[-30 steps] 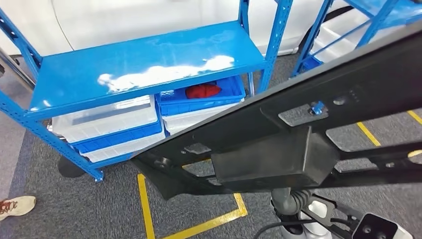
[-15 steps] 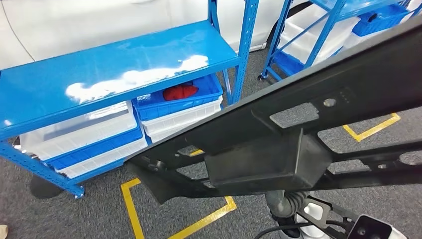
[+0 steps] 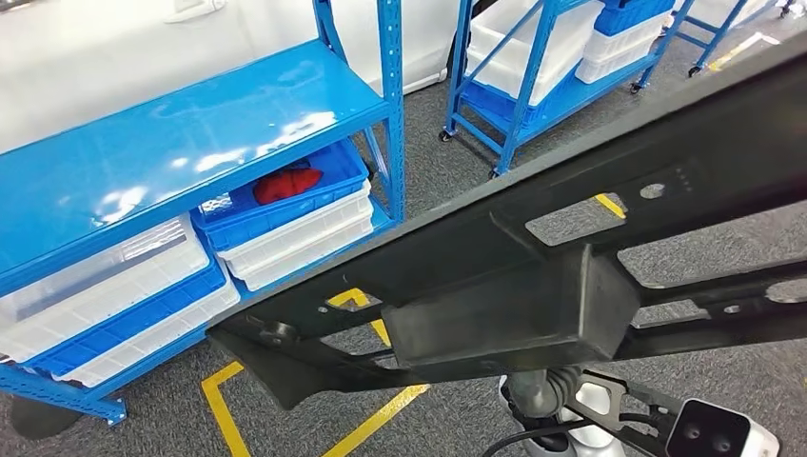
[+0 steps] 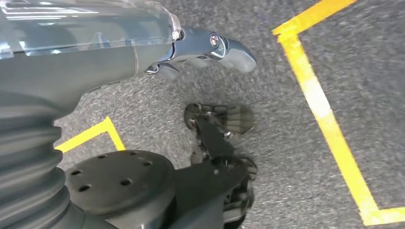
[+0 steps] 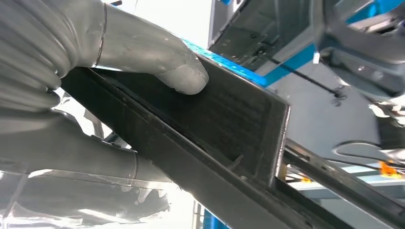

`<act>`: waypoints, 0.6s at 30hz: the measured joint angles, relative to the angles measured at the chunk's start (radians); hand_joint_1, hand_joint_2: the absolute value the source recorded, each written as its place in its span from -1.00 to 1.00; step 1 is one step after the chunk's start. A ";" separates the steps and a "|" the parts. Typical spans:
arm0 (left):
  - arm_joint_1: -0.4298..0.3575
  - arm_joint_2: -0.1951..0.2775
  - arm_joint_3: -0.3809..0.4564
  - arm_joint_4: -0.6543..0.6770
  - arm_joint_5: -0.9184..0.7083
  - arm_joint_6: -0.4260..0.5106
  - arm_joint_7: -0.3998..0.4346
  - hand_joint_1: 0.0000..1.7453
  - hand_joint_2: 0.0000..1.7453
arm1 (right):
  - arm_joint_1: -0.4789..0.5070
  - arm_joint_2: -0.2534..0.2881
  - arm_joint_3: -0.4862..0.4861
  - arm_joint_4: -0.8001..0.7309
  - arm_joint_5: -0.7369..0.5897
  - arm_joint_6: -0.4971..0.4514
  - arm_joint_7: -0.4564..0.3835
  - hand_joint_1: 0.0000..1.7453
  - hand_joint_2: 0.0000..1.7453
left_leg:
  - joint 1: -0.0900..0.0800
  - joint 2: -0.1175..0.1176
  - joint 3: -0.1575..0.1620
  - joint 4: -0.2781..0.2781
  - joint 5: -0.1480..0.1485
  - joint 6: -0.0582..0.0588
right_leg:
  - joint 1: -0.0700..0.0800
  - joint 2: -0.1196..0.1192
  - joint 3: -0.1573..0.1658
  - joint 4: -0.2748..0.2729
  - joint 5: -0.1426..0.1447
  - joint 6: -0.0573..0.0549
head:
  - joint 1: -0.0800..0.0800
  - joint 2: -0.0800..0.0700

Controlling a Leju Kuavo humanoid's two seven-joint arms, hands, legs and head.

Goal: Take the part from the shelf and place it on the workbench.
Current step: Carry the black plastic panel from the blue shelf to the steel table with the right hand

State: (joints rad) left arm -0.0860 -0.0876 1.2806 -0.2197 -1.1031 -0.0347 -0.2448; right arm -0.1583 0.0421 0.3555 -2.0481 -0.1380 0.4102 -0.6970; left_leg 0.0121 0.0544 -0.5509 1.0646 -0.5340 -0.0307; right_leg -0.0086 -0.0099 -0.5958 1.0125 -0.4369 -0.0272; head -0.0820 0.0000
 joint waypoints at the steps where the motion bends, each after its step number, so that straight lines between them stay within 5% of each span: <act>1: 0.002 0.000 0.003 0.000 0.002 0.002 -0.002 -1.00 1.00 | -0.004 0.000 -0.001 0.002 -0.004 0.009 0.000 1.00 1.00 | 0.001 -0.024 -0.027 0.062 -0.034 -0.002 | 0.000 0.010 0.000 -0.001 0.001 -0.004 | 0.000 0.000; 3: 0.006 0.000 0.008 0.000 0.004 0.003 -0.004 -1.00 1.00 | -0.007 0.001 -0.006 0.008 -0.010 0.022 0.000 1.00 1.00 | 0.001 -0.042 -0.089 0.192 -0.086 -0.004 | 0.003 0.033 -0.001 0.001 0.001 -0.008 | 0.000 0.000; 4: 0.008 0.000 0.010 0.000 0.004 0.004 -0.004 -1.00 1.00 | -0.008 0.001 -0.011 0.011 -0.013 0.028 0.000 1.00 1.00 | 0.001 -0.044 -0.105 0.222 -0.086 -0.003 | 0.004 0.046 -0.001 0.002 0.001 -0.008 | 0.000 0.000; 6: 0.008 0.003 0.015 0.000 0.006 0.006 -0.004 -1.00 1.00 | -0.012 0.002 -0.022 0.015 -0.021 0.041 0.000 1.00 1.00 | 0.001 -0.052 -0.085 0.163 -0.029 0.001 | 0.005 0.073 -0.001 0.007 0.000 -0.007 | 0.000 0.000; 8: 0.007 0.009 0.019 0.000 0.011 0.010 -0.005 -1.00 1.00 | -0.015 0.004 -0.037 0.017 -0.028 0.057 0.000 1.00 1.00 | 0.003 -0.095 -0.029 0.027 0.039 0.009 | 0.006 0.097 -0.002 0.013 -0.002 -0.003 | 0.000 0.000; 10: 0.007 0.018 0.024 0.000 0.017 0.016 -0.005 -1.00 1.00 | -0.015 0.009 -0.053 0.018 -0.029 0.074 0.000 1.00 1.00 | 0.003 -0.133 0.002 -0.044 0.058 0.016 | 0.003 0.119 -0.009 0.016 0.000 0.008 | 0.000 0.000; 12: 0.006 0.026 0.028 0.000 0.023 0.022 -0.005 -1.00 1.00 | -0.010 0.014 -0.070 0.020 -0.026 0.091 0.000 1.00 1.00 | 0.002 -0.124 0.007 -0.054 0.059 0.023 | -0.001 0.142 -0.016 0.012 0.007 0.024 | 0.000 0.000; 13: 0.005 0.030 0.030 0.000 0.028 0.025 -0.006 -1.00 1.00 | -0.007 0.015 -0.079 0.020 -0.024 0.096 0.000 1.00 1.00 | 0.004 -0.112 0.009 -0.061 0.063 0.029 | 0.000 0.138 -0.019 0.014 0.006 0.030 | 0.000 0.000; 15: 0.004 0.036 0.037 -0.001 0.035 0.030 -0.006 -1.00 1.00 | -0.004 0.018 -0.094 0.020 -0.021 0.105 0.000 1.00 1.00 | 0.007 -0.086 0.014 -0.074 0.071 0.041 | 0.005 0.090 -0.042 0.060 -0.023 0.038 | 0.000 0.000; 18: 0.011 0.048 0.048 -0.002 0.038 0.035 -0.007 -1.00 1.00 | 0.000 0.020 -0.108 0.025 -0.022 0.112 0.000 1.00 1.00 | 0.004 -0.042 0.014 -0.077 0.071 0.049 | -0.001 0.024 -0.133 0.246 -0.112 0.047 | 0.000 0.000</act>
State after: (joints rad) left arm -0.0755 -0.0400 1.3282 -0.2216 -1.0647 0.0001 -0.2518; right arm -0.1580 0.0620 0.2471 -2.0236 -0.1602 0.5220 -0.6970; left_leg 0.0157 0.0126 -0.5371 0.9880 -0.4632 0.0179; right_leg -0.0092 0.0142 -0.7287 1.2586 -0.5492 0.0198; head -0.0819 0.0000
